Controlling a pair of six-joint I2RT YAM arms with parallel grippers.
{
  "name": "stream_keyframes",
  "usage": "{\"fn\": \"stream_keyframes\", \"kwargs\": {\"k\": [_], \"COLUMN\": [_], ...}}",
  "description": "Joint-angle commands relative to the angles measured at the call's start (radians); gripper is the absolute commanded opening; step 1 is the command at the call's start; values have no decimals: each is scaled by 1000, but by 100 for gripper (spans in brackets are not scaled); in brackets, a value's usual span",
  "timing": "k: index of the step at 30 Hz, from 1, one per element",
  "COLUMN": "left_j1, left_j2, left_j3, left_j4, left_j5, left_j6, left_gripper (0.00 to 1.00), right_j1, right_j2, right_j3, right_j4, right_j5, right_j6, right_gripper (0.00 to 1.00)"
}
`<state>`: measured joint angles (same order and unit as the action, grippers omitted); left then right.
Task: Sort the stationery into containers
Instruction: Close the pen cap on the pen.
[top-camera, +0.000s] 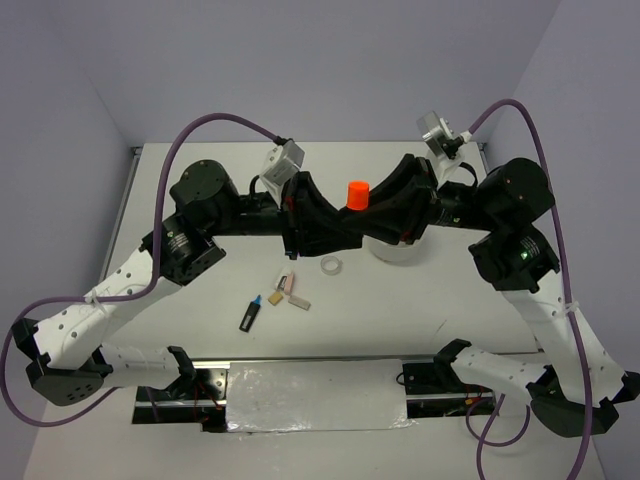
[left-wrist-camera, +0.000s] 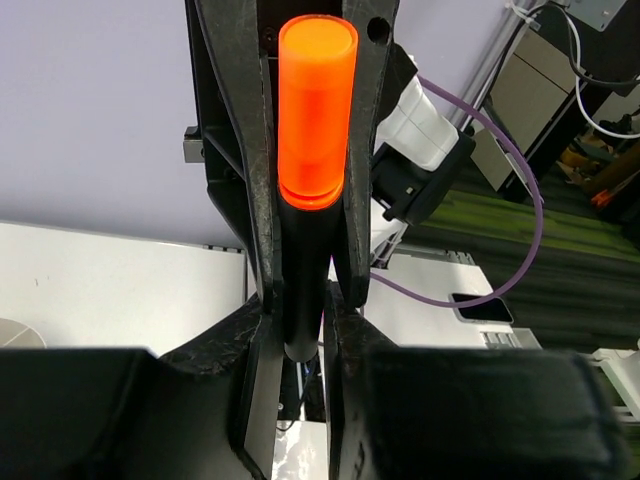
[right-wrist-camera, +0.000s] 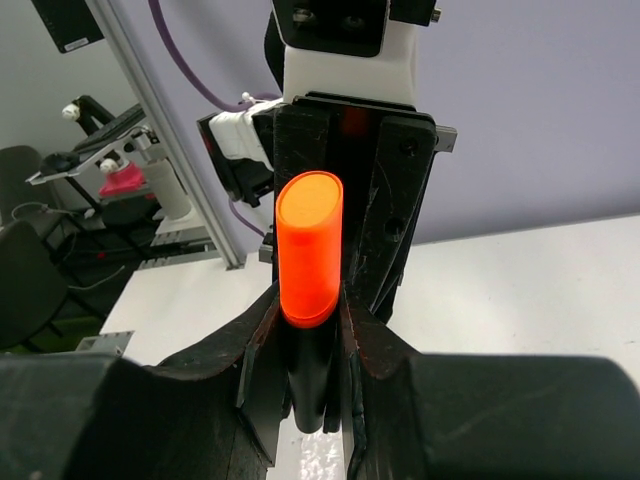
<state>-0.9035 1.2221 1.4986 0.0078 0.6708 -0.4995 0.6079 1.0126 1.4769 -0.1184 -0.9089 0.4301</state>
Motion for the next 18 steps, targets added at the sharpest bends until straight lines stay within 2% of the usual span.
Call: {"fn": "stream_keyframes", "kwargs": {"k": [1, 3, 4, 5, 6, 8, 9, 10, 12, 18], "left_j1": [-3, -3, -3, -3, -3, -3, -3, -5, -3, -3], "left_j2": [10, 11, 11, 5, 2, -12, -13, -13, -9, -19], "left_j3": [26, 38, 40, 41, 38, 26, 23, 22, 18, -6], "left_j4": [12, -5, -5, -34, -38, -52, -55, -60, -66, -43], "left_j5": [-17, -49, -59, -72, -103, -128, -134, -138, -135, -155], "left_j6": [12, 25, 33, 36, 42, 58, 62, 70, 70, 68], "left_gripper": [0, 0, 0, 0, 0, 0, 0, 0, 0, 0], "right_j1": [-3, -2, -3, -3, -8, -11, -14, -14, -16, -23], "right_j2": [-2, -8, -9, -11, -14, -19, -17, -14, -8, 0], "right_j3": [2, -3, -3, -1, 0, 8, 13, 29, 51, 109], "right_j4": [34, 23, 17, -6, -15, -35, -40, -49, -90, -154], "right_j5": [25, 44, 53, 65, 79, 99, 102, 104, 119, 158], "right_j6": [-16, -31, -37, -42, -47, -51, -53, -54, -65, -68], "right_gripper": [0, 2, 11, 27, 53, 62, 81, 90, 100, 100]}}
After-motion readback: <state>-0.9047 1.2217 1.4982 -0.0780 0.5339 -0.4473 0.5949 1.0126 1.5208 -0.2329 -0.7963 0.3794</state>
